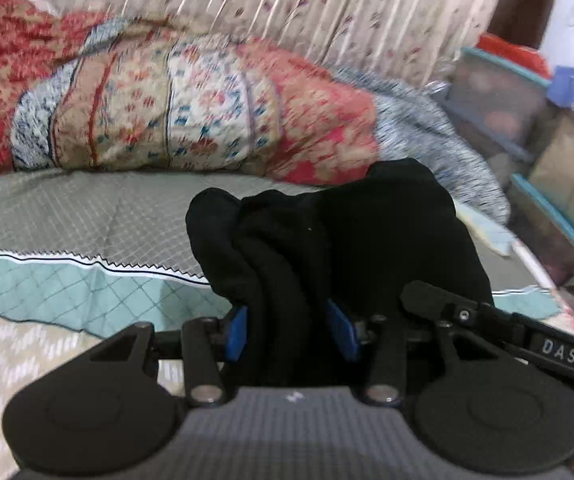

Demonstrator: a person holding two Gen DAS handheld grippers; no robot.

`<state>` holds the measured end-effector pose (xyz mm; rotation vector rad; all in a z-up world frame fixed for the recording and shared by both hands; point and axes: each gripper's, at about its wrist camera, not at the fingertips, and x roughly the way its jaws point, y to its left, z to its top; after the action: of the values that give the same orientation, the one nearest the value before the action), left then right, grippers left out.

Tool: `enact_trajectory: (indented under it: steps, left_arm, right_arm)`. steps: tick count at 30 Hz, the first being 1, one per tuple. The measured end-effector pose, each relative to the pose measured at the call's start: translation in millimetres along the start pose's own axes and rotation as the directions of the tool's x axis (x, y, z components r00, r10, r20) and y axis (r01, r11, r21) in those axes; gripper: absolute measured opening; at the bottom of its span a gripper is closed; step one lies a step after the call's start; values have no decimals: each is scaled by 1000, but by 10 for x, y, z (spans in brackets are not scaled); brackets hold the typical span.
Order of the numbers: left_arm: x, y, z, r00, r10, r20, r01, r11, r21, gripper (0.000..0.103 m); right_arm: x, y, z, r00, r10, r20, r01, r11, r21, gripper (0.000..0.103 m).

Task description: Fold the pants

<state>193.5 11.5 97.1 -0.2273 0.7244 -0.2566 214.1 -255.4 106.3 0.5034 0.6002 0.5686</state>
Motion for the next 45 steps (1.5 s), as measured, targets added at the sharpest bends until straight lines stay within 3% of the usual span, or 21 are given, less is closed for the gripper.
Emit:
enact_trajectory:
  steps: [5, 7, 9, 12, 15, 20, 27, 45]
  left_arm:
    - [625, 28, -110, 992, 101, -80, -96, 993, 61, 43]
    - [722, -51, -191, 981, 167, -99, -156, 981, 115, 54]
    - [689, -125, -278, 974, 212, -84, -198, 968, 155, 63]
    - [600, -178, -324, 963, 253, -92, -234, 956, 174, 66]
    - [376, -220, -368, 959, 267, -97, -249, 955, 160, 67]
    - [-45, -295, -493, 954, 282, -103, -268, 955, 127, 77]
    - [-553, -464, -782, 948, 291, -126, -276, 953, 123, 77]
    - [-1570, -755, -1524, 937, 311, -157, -300, 950, 90, 81]
  right_arm:
    - [458, -318, -173, 985, -163, -61, 164, 986, 26, 50]
    - [452, -423, -190, 975, -212, -65, 217, 972, 85, 56]
    - [388, -399, -225, 965, -253, -70, 258, 962, 85, 64]
    - [266, -198, -257, 936, -349, -50, 350, 937, -5, 76]
    - [84, -22, -277, 918, -396, -22, 395, 918, -46, 79]
    - [-359, 140, -487, 913, -408, 3, 408, 912, -36, 83]
    - [-799, 396, -780, 909, -417, -14, 417, 909, -23, 85]
    - [-1747, 974, -1453, 930, -363, -66, 365, 931, 19, 86]
